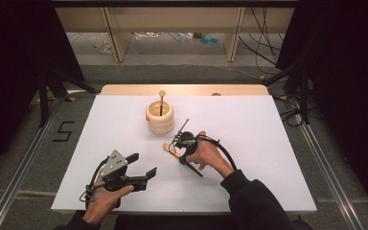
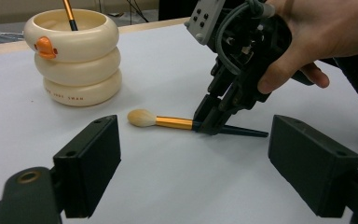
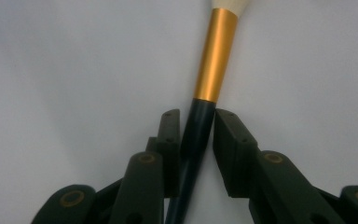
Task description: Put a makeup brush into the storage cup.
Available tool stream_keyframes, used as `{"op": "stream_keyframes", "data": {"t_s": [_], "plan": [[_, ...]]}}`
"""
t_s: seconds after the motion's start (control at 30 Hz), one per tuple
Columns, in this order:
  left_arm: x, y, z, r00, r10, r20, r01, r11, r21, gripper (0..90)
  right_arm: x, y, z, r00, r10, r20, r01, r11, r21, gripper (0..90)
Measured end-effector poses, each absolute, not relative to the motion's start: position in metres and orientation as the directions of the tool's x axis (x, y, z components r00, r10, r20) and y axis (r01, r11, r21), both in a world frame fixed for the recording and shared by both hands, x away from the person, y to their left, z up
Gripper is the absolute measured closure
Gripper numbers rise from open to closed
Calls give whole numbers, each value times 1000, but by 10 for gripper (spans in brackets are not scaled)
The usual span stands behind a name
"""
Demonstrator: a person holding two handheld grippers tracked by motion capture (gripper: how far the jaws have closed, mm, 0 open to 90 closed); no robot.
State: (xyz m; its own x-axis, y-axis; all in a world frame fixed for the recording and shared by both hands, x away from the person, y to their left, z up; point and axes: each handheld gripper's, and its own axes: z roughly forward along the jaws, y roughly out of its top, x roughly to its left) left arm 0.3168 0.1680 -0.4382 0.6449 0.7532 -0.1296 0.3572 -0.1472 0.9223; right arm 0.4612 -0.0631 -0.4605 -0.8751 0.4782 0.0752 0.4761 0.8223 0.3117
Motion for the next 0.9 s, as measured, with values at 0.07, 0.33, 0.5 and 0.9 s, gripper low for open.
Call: {"op": "stream_keyframes", "data": {"t_s": [0.07,0.33,0.5,0.9], "plan": [[317,168,-438,641,757,-128,360,-149,921,166,462,-62,-460,-872,484,77,483,821,303,725],[317,167,-438,645,752,-137,359,-140,923,166,468,-57,-459,-881,469,59,468,848,249,749],[317,167,-438,642,753,-144,365,-135,921,167,473,-54,-459,-897,440,40,438,873,213,773],[317,167,-438,640,754,-148,371,-135,919,167,474,-48,-457,-887,458,55,460,871,171,779]]}}
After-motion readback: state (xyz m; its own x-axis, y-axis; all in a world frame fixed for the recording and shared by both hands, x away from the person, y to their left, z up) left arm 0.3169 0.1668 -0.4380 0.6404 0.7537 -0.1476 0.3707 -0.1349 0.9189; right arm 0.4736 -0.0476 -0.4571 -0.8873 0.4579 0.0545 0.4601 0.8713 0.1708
